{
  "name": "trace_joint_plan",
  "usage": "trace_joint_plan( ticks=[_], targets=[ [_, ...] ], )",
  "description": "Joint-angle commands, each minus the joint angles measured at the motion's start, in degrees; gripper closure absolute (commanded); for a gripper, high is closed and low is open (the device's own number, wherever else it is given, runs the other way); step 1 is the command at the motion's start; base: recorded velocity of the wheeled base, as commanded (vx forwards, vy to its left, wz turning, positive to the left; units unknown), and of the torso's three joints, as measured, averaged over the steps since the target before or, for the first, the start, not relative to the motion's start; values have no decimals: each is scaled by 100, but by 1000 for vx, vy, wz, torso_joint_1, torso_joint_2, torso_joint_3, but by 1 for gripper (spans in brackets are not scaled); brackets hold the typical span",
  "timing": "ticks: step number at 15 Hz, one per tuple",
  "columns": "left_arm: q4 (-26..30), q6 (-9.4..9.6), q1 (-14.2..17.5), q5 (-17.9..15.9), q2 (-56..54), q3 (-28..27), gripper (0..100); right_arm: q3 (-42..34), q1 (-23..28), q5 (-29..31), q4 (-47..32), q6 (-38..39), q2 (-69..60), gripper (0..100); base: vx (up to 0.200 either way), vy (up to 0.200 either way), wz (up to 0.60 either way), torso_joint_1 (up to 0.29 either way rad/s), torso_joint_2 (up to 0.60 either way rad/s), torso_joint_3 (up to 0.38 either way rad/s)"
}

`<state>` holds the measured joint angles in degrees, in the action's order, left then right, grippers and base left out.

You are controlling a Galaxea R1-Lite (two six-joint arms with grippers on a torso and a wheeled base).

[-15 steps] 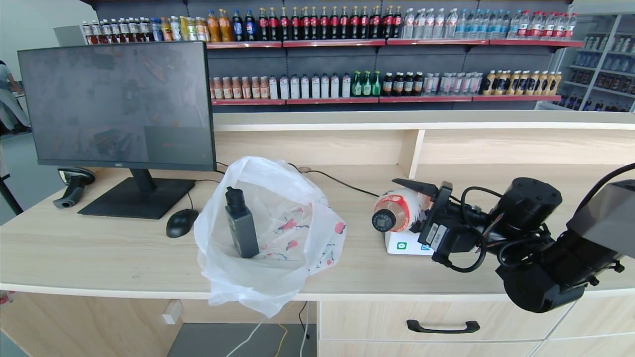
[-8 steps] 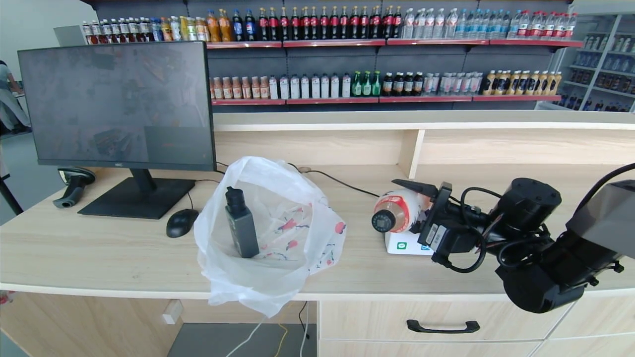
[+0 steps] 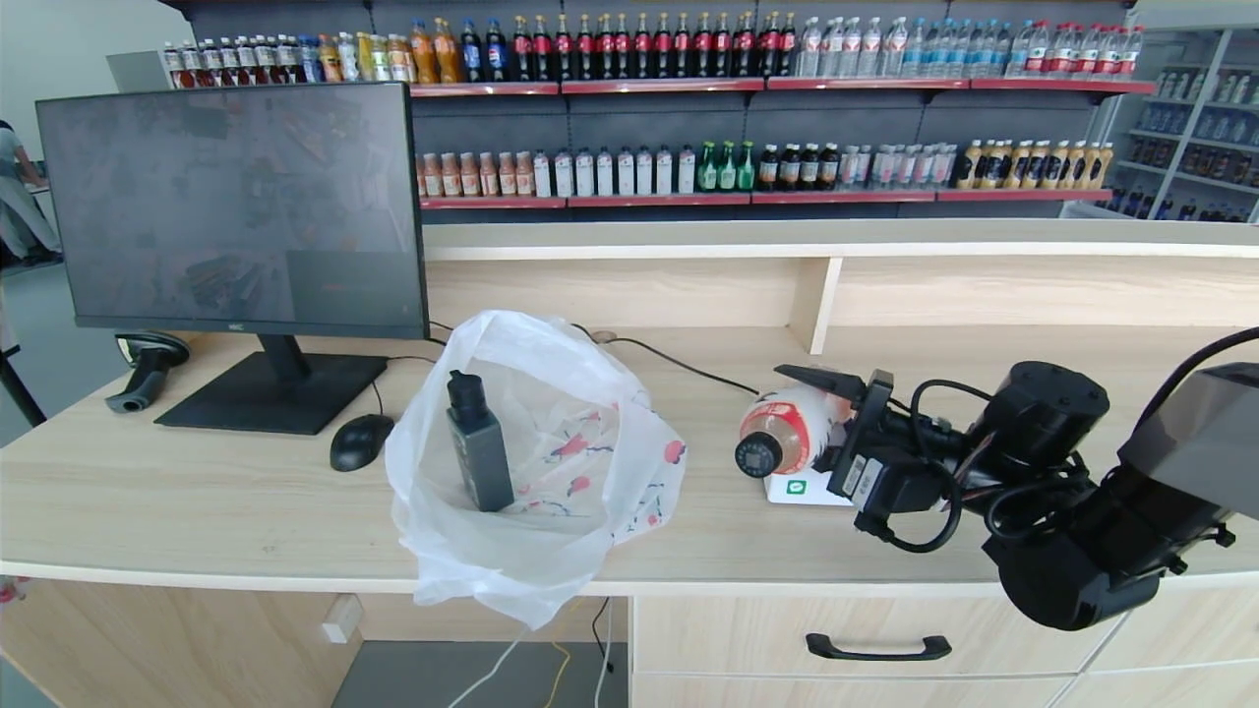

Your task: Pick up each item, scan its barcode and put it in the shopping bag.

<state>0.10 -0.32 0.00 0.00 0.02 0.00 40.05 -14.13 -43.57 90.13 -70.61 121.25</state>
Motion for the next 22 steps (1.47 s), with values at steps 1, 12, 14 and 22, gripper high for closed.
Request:
trace_joint_plan(
  ticks=[1, 12, 14, 22],
  targets=[
    [-1, -3, 0, 0, -2, 0, 0, 3, -2, -2, -12, 3, 22, 100, 0, 0, 0, 0, 0, 0],
    [-1, -3, 0, 0, -2, 0, 0, -120, -547, 24, -12, 671, -1051, 100, 0, 0, 0, 0, 0, 0],
    [-1, -3, 0, 0, -2, 0, 0, -146, -907, 296, -12, 935, -1437, 100, 0, 0, 0, 0, 0, 0],
    [-1, -3, 0, 0, -2, 0, 0, -85, -1707, 1747, -12, 2394, -2246, 100, 0, 0, 0, 0, 0, 0]
  ],
)
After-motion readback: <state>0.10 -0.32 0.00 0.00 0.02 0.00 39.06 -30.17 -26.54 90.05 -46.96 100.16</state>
